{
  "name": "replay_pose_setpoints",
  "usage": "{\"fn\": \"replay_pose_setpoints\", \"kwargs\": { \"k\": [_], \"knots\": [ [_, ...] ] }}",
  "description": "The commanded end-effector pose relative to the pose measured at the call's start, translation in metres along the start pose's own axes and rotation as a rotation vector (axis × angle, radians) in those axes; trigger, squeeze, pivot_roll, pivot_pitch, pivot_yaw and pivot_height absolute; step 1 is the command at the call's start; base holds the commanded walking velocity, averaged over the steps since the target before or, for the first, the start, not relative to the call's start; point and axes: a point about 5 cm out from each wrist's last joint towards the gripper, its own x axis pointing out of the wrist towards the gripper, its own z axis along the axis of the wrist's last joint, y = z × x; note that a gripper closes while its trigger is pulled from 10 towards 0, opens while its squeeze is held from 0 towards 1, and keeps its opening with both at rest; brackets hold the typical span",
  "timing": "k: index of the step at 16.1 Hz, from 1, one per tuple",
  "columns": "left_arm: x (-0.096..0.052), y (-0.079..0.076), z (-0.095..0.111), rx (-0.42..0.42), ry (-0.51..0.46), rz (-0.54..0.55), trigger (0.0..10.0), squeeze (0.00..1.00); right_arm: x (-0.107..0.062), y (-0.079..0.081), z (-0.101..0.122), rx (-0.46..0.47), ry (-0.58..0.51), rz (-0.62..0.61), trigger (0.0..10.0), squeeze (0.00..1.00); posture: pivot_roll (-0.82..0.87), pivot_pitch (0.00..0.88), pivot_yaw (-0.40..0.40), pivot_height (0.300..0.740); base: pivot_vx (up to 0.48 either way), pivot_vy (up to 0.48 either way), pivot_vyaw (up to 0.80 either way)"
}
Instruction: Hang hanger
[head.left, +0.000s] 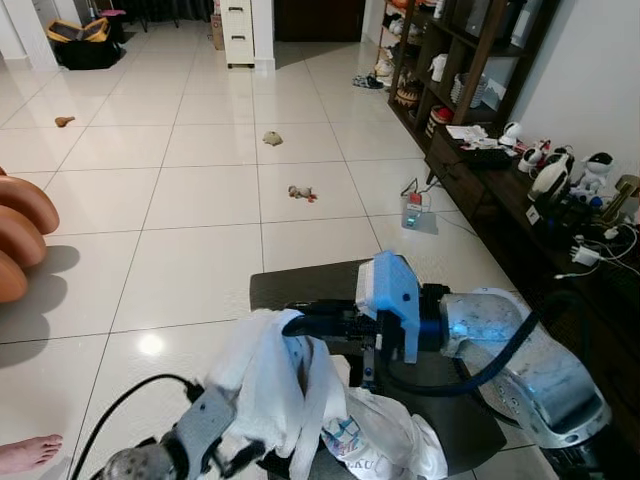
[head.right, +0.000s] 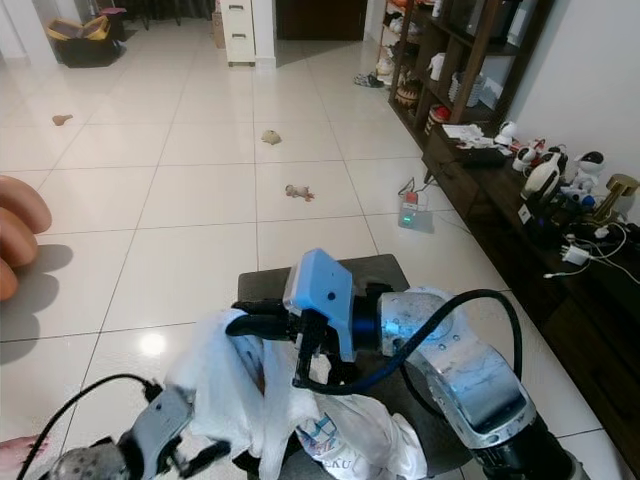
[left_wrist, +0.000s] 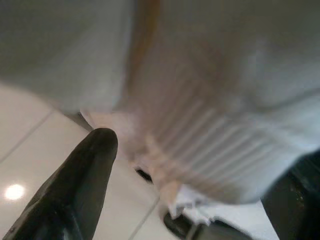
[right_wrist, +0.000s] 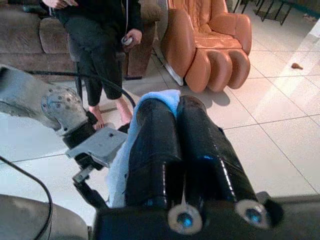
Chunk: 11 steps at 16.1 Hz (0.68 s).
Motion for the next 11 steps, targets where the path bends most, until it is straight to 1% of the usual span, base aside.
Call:
{"fn": "replay_pose_setpoints", "kwargs": {
  "k": [1, 3, 4, 5, 8, 11],
  "knots": [
    [0.003, 0.001, -0.001, -0.004, -0.020, 0.006, 10.0, 0.00, -0.005, -0.002, 0.015, -0.054, -0.037, -0.002, 10.0, 0.00, 0.07, 0.113, -0.078, 0.740, 0.000, 0.000, 0.00],
    [0.005, -0.002, -0.004, 0.016, -0.006, -0.015, 10.0, 0.00, -0.006, -0.003, 0.016, -0.059, -0.036, -0.006, 10.0, 0.00, 0.07, 0.112, -0.079, 0.740, 0.000, 0.000, 0.00],
    [0.006, -0.004, -0.009, 0.045, 0.022, -0.038, 10.0, 0.00, -0.007, -0.004, 0.018, -0.062, -0.040, -0.008, 10.0, 0.00, 0.07, 0.111, -0.078, 0.740, 0.000, 0.000, 0.00],
    [0.007, -0.008, -0.019, 0.098, 0.073, -0.080, 10.0, 0.00, -0.007, -0.005, 0.020, -0.067, -0.049, -0.010, 10.0, 0.00, 0.07, 0.113, -0.078, 0.740, 0.000, 0.000, 0.00],
    [0.007, -0.009, -0.026, 0.115, 0.100, -0.097, 10.0, 0.00, -0.007, -0.005, 0.023, -0.070, -0.058, -0.008, 10.0, 0.00, 0.07, 0.117, -0.079, 0.740, 0.000, 0.000, 0.00],
    [0.009, -0.005, -0.032, 0.124, 0.122, -0.063, 10.0, 0.00, -0.008, -0.006, 0.026, -0.077, -0.065, -0.007, 10.0, 0.00, 0.06, 0.119, -0.081, 0.740, 0.000, 0.000, 0.00]
  ]
}}
